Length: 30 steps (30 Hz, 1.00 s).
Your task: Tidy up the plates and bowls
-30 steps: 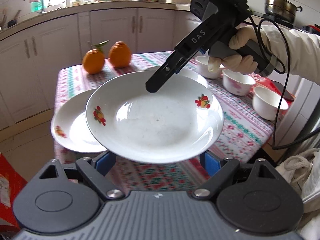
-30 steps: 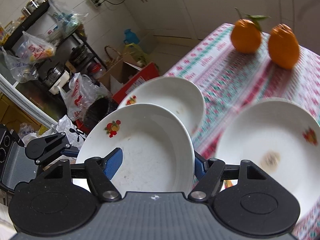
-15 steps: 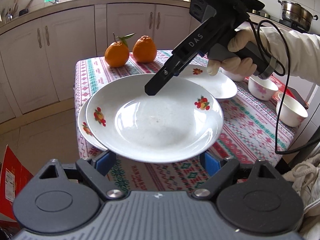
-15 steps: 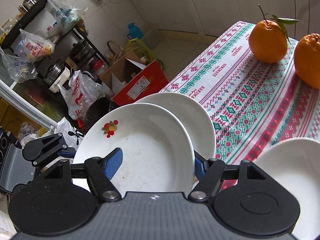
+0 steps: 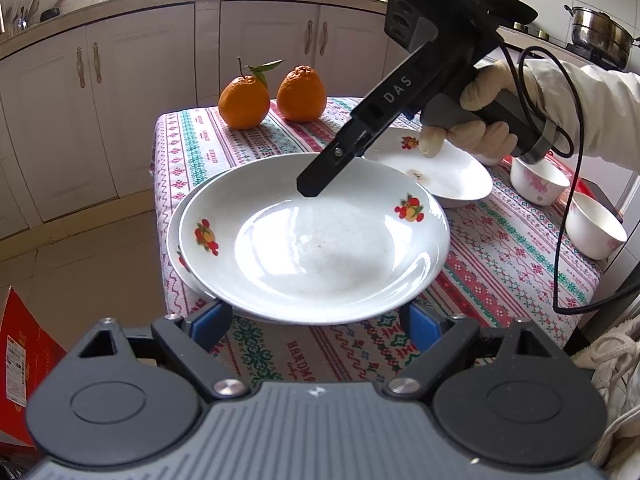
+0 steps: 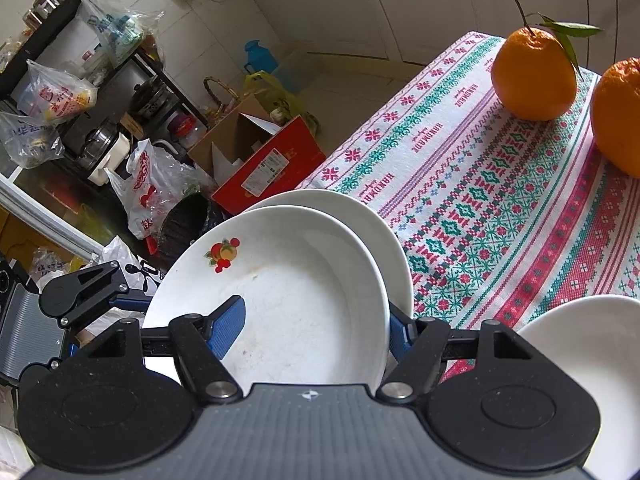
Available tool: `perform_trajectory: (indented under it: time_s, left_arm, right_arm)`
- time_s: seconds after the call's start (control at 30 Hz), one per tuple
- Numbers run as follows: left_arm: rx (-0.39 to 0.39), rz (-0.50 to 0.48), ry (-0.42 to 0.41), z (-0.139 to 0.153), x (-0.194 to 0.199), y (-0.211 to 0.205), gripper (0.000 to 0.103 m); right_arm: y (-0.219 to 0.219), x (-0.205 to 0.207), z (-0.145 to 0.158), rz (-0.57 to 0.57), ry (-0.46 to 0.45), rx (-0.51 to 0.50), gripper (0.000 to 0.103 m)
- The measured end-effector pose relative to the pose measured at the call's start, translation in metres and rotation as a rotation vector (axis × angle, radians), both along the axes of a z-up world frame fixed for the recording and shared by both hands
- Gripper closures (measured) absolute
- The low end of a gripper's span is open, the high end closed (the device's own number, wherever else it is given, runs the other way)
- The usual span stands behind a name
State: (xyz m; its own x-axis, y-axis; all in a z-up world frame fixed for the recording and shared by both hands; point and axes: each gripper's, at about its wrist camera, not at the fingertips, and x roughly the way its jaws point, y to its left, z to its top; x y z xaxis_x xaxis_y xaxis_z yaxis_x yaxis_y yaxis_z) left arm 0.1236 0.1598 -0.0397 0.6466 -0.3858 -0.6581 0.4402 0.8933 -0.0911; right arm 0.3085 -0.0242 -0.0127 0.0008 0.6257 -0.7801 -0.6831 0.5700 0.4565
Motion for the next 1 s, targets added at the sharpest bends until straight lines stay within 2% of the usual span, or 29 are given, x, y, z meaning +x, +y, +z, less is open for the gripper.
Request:
perform_trajectory:
  time_s: [0.4, 0.57, 1.0]
  left_arm:
    - [-0.007, 0.02, 0.007, -0.005, 0.009, 0.01, 0.013]
    - [0.021, 0.02, -0.007, -0.007, 0.011, 0.008, 0.013]
    - [0.023, 0.023, -0.028, -0.011, 0.007, 0.007, 0.013]
  right_arm:
    - [-0.006, -0.005, 0.004, -0.013, 0.0, -0.005, 0.026]
    - [-0.009, -0.008, 0.007, -0.029, -0.007, -0.008, 0.026]
    - [-0.018, -0.024, 0.017, -0.084, -0.038, -0.029, 0.026]
